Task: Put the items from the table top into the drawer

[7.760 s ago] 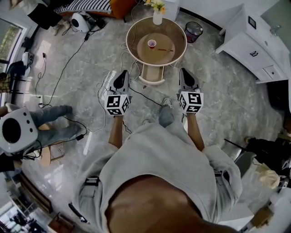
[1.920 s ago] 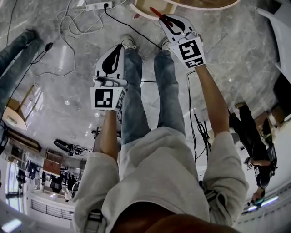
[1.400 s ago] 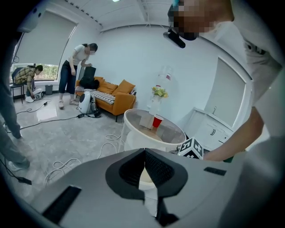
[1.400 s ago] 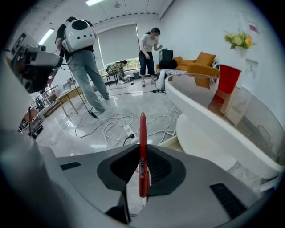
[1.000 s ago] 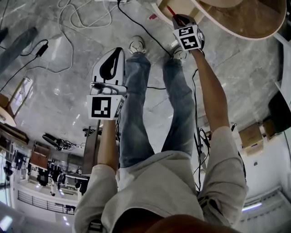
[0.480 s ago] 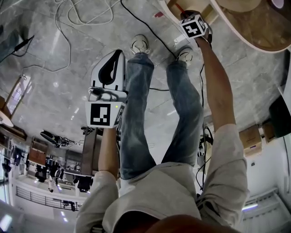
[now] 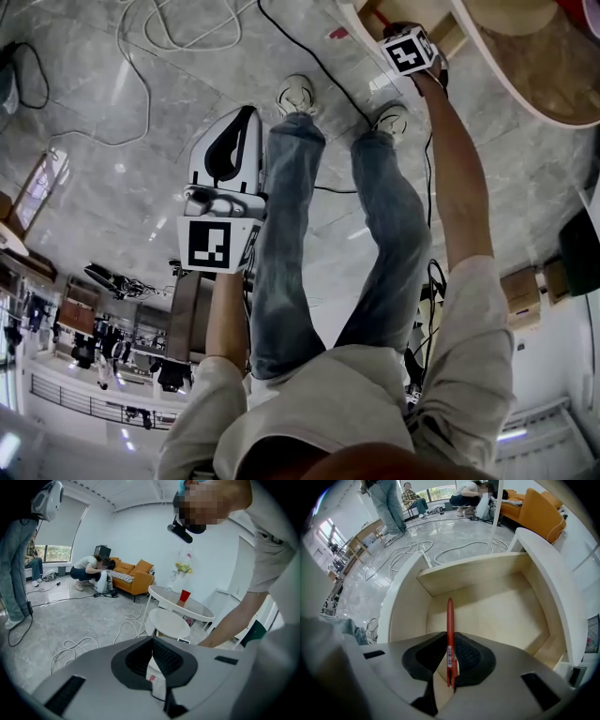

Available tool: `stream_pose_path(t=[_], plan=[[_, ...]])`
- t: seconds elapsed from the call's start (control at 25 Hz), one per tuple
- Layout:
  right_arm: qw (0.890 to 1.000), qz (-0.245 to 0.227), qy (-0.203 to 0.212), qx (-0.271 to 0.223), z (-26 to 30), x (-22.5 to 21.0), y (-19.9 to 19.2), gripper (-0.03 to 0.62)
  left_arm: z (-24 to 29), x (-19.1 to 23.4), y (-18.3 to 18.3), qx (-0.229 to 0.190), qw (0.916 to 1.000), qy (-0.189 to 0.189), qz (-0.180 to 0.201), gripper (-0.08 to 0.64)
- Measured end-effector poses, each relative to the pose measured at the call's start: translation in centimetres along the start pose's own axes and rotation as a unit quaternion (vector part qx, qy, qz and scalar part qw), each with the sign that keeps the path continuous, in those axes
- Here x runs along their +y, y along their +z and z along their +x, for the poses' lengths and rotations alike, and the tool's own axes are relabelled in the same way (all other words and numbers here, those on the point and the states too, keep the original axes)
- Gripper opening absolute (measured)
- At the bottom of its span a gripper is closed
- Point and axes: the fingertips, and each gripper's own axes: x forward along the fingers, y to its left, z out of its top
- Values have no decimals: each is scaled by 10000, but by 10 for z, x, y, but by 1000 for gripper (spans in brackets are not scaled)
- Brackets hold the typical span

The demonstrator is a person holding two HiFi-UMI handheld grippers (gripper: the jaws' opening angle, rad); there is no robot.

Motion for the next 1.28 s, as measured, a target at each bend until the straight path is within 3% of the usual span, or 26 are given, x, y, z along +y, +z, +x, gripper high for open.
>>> stream_pose_path(t=[0.16, 0.32, 0.44, 0.6, 0.76, 0.96, 1.28], plan=[[10000, 26, 15, 41, 6, 1, -3, 73, 1, 2, -3, 19, 10000, 22, 0, 15], [10000, 72, 52, 0, 7, 1, -2, 137, 0, 2, -3, -12, 10000, 29, 0, 15], [9998, 89, -25, -163, -6, 1, 3, 119, -4, -2, 3, -36, 10000, 22, 4, 15], [9969, 374, -199, -669, -45, 1, 16, 37, -7, -18, 23, -46, 9999, -144, 48, 15], [9912, 541, -197, -1189, -96, 7, 29, 26, -13, -39, 54, -137, 9992, -325, 201, 15], [9750, 1020, -46, -1973, -170, 17, 46, 25, -18, -64, 89, -241, 9980, -458, 352, 15], [9421, 1301, -107, -3089, -290, 30, 48, 25, -24, -114, 135, -370, 9952, -651, 623, 15]])
